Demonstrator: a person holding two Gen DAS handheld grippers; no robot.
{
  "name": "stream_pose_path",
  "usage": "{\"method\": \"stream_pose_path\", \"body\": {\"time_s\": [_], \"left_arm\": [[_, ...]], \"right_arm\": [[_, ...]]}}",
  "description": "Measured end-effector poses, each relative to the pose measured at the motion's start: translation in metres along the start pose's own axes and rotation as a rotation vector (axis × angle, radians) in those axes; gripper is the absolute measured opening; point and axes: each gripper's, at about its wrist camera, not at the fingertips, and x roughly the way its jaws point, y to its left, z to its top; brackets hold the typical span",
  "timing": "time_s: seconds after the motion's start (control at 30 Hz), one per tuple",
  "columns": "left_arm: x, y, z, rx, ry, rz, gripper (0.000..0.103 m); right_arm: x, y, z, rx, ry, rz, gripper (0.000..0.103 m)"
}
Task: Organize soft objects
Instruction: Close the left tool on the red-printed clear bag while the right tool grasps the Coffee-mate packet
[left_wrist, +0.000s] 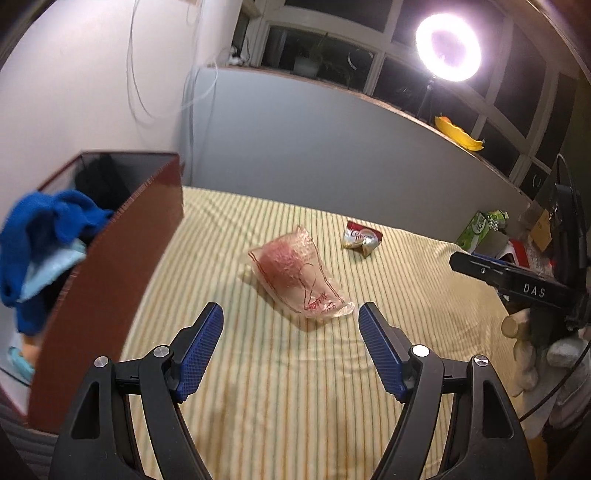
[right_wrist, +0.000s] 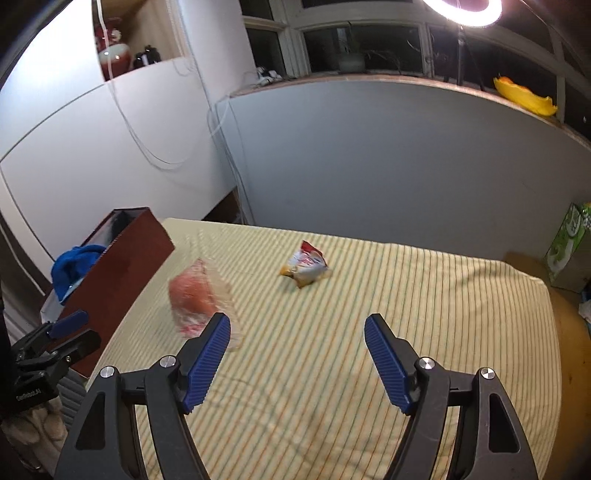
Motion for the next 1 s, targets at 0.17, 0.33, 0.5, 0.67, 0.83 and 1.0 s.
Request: {"method": "stream_pose_path", "body": {"time_s": [0.17,0.33,0.5,0.67,0.83,1.0], "left_arm": [[0.031,-0.001,0.002,-0.052,0.051,-0.019,0.076],[0.057,-0.003,0.009,-0.088,0.076,-0.012,0.076],[0.083,-0.004,0.016,-0.112,0.093,0.022,0.076],[0.098,-0.005,0.02,-0.123,0.102,0.053,0.076],[0.109,-0.007,0.024,-0.117,0.112,0.074,0.076],[0.12,-0.007,0.027,-0.118,0.119,0.1,0.076]], "right_arm": [[0.025,-0.004,0.011,-0.016,0.026,-0.017,0.072],[0.056,-0.005,0.028,-0.043,0.057,-0.003,0.072],[0.083,-0.007,0.041,-0.069,0.076,-0.003,0.072],[0.11,-0.004,0.051,-0.103,0.106,-0.012,0.072],[0.133,-0.008,0.055,-0.082,0.138,0.01,0.072],[0.148,-0.005,0.057,-0.097,0.16,0.01,0.072]]}}
